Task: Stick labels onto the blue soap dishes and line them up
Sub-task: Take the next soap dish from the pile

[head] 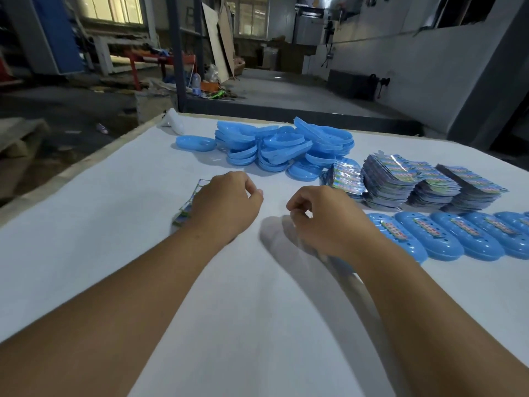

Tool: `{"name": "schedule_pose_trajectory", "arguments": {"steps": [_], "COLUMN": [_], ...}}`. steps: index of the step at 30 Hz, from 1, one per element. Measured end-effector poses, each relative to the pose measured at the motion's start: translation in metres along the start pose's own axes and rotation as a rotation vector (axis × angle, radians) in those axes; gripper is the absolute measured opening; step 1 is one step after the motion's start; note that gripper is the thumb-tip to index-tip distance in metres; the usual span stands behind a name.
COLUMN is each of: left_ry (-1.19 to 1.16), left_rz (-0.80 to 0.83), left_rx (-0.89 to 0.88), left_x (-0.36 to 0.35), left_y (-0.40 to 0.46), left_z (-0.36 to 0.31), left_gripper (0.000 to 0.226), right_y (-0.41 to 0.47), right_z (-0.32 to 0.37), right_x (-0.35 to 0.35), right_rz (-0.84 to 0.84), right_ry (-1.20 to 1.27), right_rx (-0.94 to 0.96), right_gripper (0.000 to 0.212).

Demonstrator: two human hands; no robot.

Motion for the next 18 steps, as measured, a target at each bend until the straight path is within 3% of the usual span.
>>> {"name": "schedule_pose_trajectory", "arguments": {"steps": [5, 11, 18], "left_ry": [0.013, 0.239, 0.240], "left_rz": [-0.058, -0.007, 0.003], "left_rx": [-0.113, -0.194, -0.163], "left_x": [-0.017, -0.036, -0.034], "left_y": [0.044, 0.089, 0.106], "left_z": [-0.018, -0.038, -0.041], "left_gripper": [0.031, 0.054, 0.020], "right_y": [0.001, 0.001, 0.001], "right_z": [-0.001, -0.001, -0.002], "right_x": [0.001, 0.002, 0.004], "right_rz": [-0.043, -0.053, -0.068], "right_ry": [0.030, 0.069, 0.130], "right_rx": [0.028, 0.052, 0.055], "right_gripper": [0.019, 0.019, 0.014]}}
Point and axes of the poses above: each hand's wrist, its own y-axis towards the middle knuckle, its own x-axis out of the back of the hand, z = x × y, the point moved 1 cm from there along y, towards the middle knuckle, and after that the axes turned 1 degree about x, right-handed, at the moved point
